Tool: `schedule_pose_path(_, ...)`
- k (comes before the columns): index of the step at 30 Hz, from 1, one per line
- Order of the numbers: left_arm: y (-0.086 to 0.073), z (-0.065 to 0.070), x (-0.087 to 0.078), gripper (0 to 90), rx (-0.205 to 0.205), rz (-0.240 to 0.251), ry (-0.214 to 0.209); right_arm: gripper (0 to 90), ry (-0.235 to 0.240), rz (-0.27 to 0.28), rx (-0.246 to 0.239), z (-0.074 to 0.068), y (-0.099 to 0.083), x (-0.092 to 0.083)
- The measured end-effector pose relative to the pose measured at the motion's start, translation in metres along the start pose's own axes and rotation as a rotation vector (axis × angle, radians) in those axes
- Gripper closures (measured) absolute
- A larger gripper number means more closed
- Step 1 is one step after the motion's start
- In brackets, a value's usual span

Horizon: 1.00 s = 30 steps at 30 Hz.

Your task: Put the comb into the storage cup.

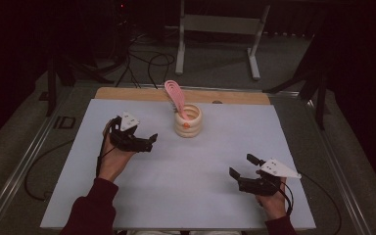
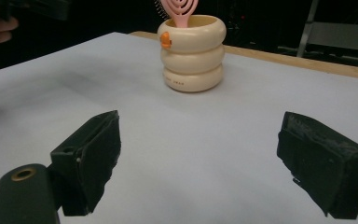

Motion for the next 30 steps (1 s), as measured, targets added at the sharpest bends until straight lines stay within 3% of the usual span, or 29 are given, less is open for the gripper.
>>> schedule_pose_path(7,-0.023,-0.01,-0.033,0.0,-0.012,0.061,-0.013,13.4,0.0,-0.003,-0.001,0.0,0.0,0.0)
schedule_pose_path(10,-0.034,-0.014,-0.043,0.0,-0.037,0.086,-0.023,13.3,-0.001,-0.005,-0.001,-0.001,-0.001,0.0)
schedule_pose_path(17,-0.059,-0.019,-0.056,0.0,-0.056,0.11,-0.022,13.2,-0.013,-0.003,-0.005,0.0,-0.002,-0.002)
schedule_pose_path(30,-0.088,-0.028,-0.076,0.0,-0.062,0.152,-0.012,13.2,-0.037,0.001,-0.008,0.001,0.001,-0.007)
Point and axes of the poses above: each handheld gripper's, and its own axes: x roughly forward along the jaws, y roughly out of its top, z roughly to its right, the point moved 1 cm from there along x, roughly forward along the jaws, and after that the axes turned 13 degrees about -x, right-handed, at the moved point
